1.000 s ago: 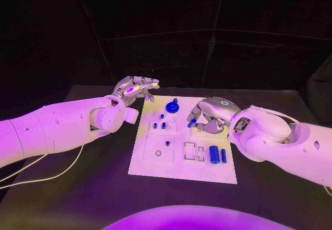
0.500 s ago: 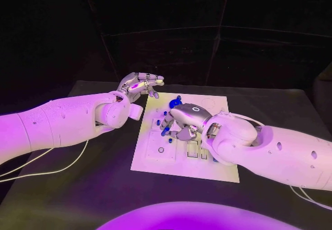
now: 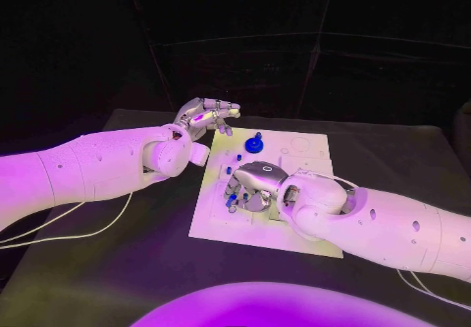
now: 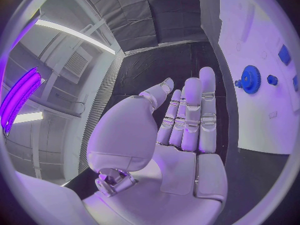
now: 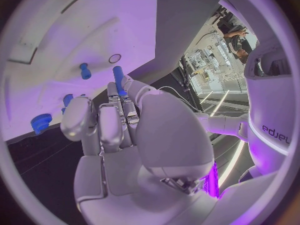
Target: Assemble the parts on the task board
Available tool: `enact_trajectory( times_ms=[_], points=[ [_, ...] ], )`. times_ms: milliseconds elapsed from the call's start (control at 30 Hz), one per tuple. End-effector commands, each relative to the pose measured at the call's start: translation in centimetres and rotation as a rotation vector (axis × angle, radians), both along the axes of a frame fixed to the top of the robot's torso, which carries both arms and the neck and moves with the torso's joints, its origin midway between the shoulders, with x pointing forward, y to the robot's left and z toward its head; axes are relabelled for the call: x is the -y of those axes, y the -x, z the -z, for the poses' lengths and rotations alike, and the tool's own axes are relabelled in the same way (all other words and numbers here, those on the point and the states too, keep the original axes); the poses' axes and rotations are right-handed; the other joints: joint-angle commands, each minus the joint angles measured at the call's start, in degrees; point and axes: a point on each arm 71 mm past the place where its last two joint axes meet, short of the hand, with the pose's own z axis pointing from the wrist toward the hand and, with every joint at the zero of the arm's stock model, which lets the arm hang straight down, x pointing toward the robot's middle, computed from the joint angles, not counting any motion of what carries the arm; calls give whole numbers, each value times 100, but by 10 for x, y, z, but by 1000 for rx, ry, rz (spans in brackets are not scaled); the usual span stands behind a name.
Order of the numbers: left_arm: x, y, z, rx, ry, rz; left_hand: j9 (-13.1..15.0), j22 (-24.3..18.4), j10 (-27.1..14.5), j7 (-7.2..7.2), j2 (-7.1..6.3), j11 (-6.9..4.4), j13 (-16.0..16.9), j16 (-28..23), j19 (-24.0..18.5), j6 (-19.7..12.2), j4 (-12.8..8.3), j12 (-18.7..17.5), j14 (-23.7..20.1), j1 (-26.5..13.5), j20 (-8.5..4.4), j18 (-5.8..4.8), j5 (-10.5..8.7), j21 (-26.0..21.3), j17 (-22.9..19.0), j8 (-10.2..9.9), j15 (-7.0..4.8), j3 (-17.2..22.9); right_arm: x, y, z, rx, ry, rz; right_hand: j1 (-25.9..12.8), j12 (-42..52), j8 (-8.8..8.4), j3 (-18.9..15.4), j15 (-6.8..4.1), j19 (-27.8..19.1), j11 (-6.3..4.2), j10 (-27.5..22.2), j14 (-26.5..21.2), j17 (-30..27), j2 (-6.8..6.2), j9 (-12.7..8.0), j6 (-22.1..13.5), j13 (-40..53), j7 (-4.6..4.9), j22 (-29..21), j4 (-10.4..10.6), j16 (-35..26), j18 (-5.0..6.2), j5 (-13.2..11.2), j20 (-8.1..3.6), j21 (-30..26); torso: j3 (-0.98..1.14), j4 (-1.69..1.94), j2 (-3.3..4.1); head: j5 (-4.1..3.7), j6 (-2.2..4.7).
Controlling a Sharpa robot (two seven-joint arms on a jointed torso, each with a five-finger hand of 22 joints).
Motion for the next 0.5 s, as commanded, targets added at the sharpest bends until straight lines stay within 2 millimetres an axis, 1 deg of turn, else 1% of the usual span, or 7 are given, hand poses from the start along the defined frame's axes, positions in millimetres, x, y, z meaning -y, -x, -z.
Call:
enact_trajectory(
  times_ms=[33,167,233,500],
  points=[
    [1,0,-2,11,11,9,8,-9,-25,-2,-11,0,9,12,8,-27,-7,39,-35,36,42,76,16,-25,-5,21,13,-17,-1,1,3,-2,30,-30,18,-10,-38,27,-16,2,-86,132,145,-7,-9,-6,-2,-3,18,-2,-4,24,-44,28,18,32,5,-8,0,18,-17],
    [1,-1,-2,10,11,9,8,-9,-25,-2,-11,0,9,12,8,-27,-7,39,-35,36,42,76,16,-25,-5,21,13,-17,-1,0,4,-6,40,-29,11,-16,-41,34,-14,0,-84,131,145,-1,-9,-6,-4,-3,21,-3,-9,28,-44,28,19,32,11,-11,0,26,-27],
    [1,-1,-2,10,11,9,8,-9,-25,-2,-11,0,9,12,8,-27,-7,39,-35,36,42,76,16,-25,-5,21,13,-17,-1,0,5,-9,46,-29,11,-16,-41,34,-14,0,-84,131,145,-1,-9,-6,-4,-3,21,-3,-9,28,-44,28,19,32,5,1,0,19,-36],
    [1,-1,-2,9,10,8,9,-10,-27,-4,-8,-1,11,14,6,-29,-8,51,-39,38,43,76,16,-28,-9,31,13,-19,1,0,7,-18,62,-31,2,-20,-43,38,-12,-1,-81,131,143,-8,-12,-7,-6,-2,23,-3,-13,25,-44,28,20,32,2,2,0,32,-49]
  ],
)
